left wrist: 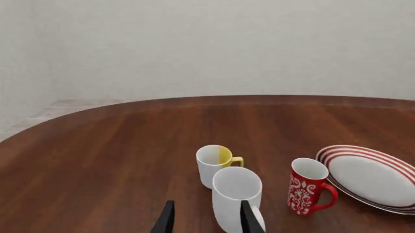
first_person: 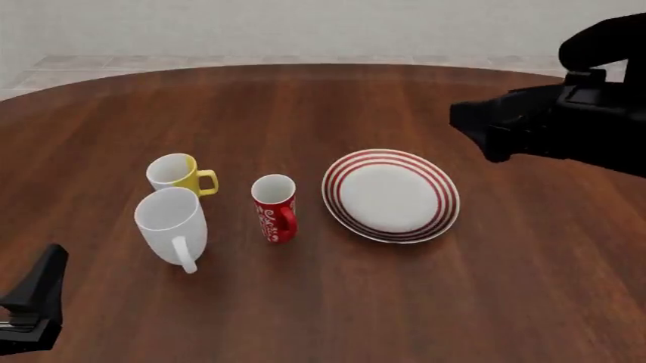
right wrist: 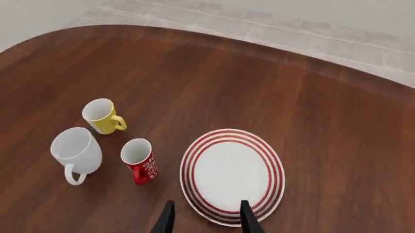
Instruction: Pick up the red mug and put it on the plate
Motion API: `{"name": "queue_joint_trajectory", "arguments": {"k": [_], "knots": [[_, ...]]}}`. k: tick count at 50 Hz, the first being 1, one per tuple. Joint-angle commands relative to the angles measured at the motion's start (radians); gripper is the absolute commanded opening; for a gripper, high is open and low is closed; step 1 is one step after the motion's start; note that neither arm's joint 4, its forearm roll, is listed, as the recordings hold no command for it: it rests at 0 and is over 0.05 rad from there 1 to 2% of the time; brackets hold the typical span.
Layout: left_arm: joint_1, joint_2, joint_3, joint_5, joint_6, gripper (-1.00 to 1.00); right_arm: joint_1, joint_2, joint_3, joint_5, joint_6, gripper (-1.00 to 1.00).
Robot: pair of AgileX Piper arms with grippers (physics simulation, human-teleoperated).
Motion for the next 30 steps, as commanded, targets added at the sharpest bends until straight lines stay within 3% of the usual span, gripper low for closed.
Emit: {"name": "queue_joint_trajectory", "arguments": {"k": [1,30], "knots": [[0.0,0.0,0.0,0.0,0.0,1.0,0.09,0.124,-0.037,-0.022,0.024,1.0],[0.0,0.0,0.0,0.0,0.0,1.0,0.216,0.341,-0.089,-0.122,0.054,1.0]]}}
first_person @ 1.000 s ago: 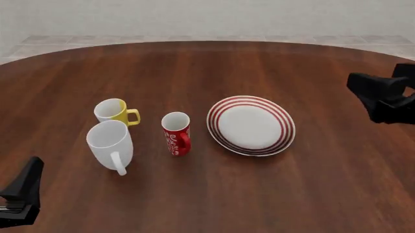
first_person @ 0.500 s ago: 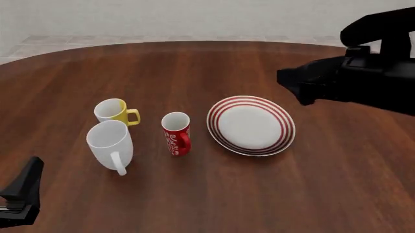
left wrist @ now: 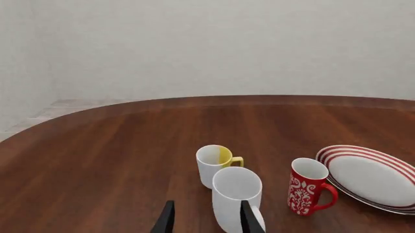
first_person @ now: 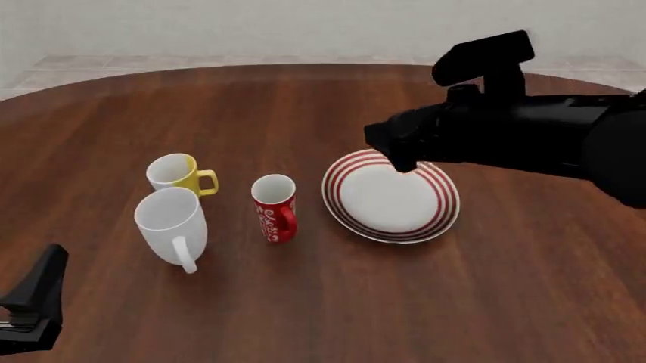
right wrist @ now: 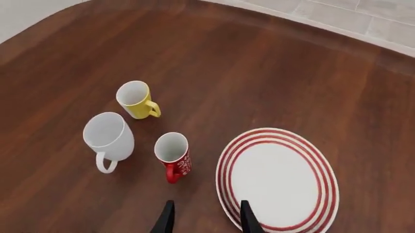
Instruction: Pick up the red mug and put it on the plate
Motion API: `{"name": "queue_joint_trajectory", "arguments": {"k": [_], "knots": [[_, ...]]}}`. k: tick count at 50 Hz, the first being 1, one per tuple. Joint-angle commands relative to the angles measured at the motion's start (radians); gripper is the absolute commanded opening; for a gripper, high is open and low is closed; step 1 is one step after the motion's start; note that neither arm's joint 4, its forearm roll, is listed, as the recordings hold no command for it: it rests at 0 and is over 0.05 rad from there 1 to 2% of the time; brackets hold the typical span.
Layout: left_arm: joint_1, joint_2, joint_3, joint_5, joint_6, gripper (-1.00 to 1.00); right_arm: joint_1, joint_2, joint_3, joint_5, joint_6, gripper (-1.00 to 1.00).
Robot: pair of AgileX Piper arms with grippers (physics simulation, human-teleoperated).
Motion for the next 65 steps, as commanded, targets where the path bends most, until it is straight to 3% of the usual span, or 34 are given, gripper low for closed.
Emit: {"name": "queue_joint_trajectory", "arguments": {"k": [1,27,65], "knots": [[0.0,0.0,0.0,0.0,0.0,1.0,0.05,0.093,-0.009,-0.051,0.008,1.0],[0.0,0.0,0.0,0.0,0.0,1.0,0.131,0.262,-0.023,-0.147,0.042,1.0],[0.0,0.0,0.0,0.0,0.0,1.0,0.132,0.407,-0.063,-0.216,0.031,1.0]]}}
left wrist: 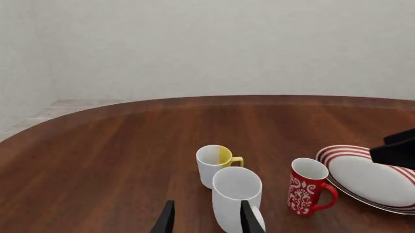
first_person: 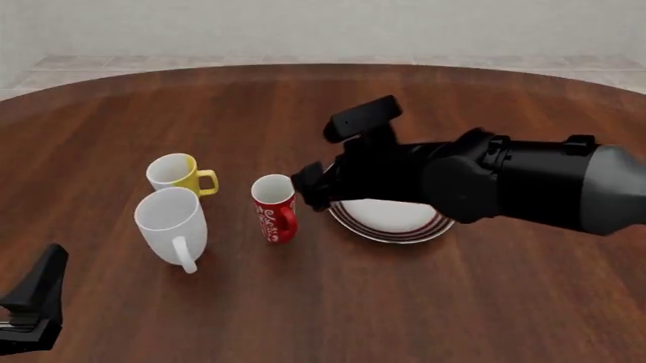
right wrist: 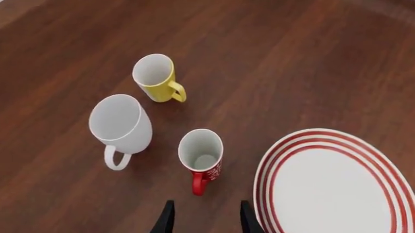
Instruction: Pick up the red mug and put it on the plate
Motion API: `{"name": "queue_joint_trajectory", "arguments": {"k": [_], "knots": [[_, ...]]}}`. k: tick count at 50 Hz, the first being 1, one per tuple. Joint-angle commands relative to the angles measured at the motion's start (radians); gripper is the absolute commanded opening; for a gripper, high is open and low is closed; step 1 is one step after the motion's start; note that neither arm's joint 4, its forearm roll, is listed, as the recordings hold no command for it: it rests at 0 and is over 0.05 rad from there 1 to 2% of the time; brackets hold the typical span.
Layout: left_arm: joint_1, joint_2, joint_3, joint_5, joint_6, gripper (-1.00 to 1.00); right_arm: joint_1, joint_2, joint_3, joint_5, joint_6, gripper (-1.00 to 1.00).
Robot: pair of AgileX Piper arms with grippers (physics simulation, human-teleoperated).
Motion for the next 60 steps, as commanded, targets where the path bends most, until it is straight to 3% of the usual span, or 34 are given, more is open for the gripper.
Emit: {"name": "queue_joint_trajectory", "arguments": {"k": [1,29,60], "knots": [[0.0,0.0,0.0,0.0,0.0,1.0,0.006,0.051,-0.014,-0.02,-0.005,1.0],[0.0,0.0,0.0,0.0,0.0,1.0,0.017,0.167,-0.074,-0.044,-0.003,1.0],[0.0,0.0,0.0,0.0,0.0,1.0,0.036,0.228,-0.05,-0.076,0.0,1.0]]}}
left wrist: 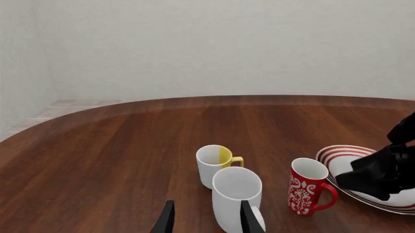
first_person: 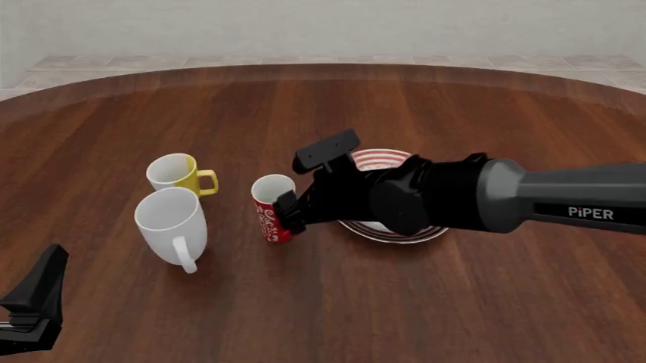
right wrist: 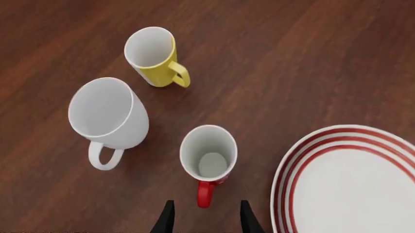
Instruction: Pick up the red mug and put it on the plate
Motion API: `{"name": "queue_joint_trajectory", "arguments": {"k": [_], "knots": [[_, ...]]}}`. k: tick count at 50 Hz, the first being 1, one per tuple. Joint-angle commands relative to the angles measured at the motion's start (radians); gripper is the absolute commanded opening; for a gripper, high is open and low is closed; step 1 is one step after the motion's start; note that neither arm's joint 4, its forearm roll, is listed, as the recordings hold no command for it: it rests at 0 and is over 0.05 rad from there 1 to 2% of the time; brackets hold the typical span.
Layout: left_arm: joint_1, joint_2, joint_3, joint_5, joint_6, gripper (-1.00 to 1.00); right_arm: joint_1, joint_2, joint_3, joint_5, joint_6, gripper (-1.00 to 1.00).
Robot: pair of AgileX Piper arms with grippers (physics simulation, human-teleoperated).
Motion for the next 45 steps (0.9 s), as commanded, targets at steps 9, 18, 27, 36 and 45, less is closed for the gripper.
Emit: {"name": "queue_joint_trajectory", "arguments": {"k": [9,18,27,36,45], "knots": [[0.0,0.0,0.0,0.0,0.0,1.0,0.016,0.026,0.01,-0.012,0.002,1.0],[0.0,0.0,0.0,0.0,0.0,1.0,0.015,0.047,0.009,-0.023,0.003,1.0],[0.0,0.0,0.0,0.0,0.0,1.0,0.017,0.076,0.001,-0.028,0.017,1.0],[0.0,0.0,0.0,0.0,0.0,1.0,0.01,0.095,-0.005,-0.033,0.015,1.0],[0.0,0.0,0.0,0.0,0.0,1.0,0.015,0.114,-0.011,-0.037,0.025,1.0]]}}
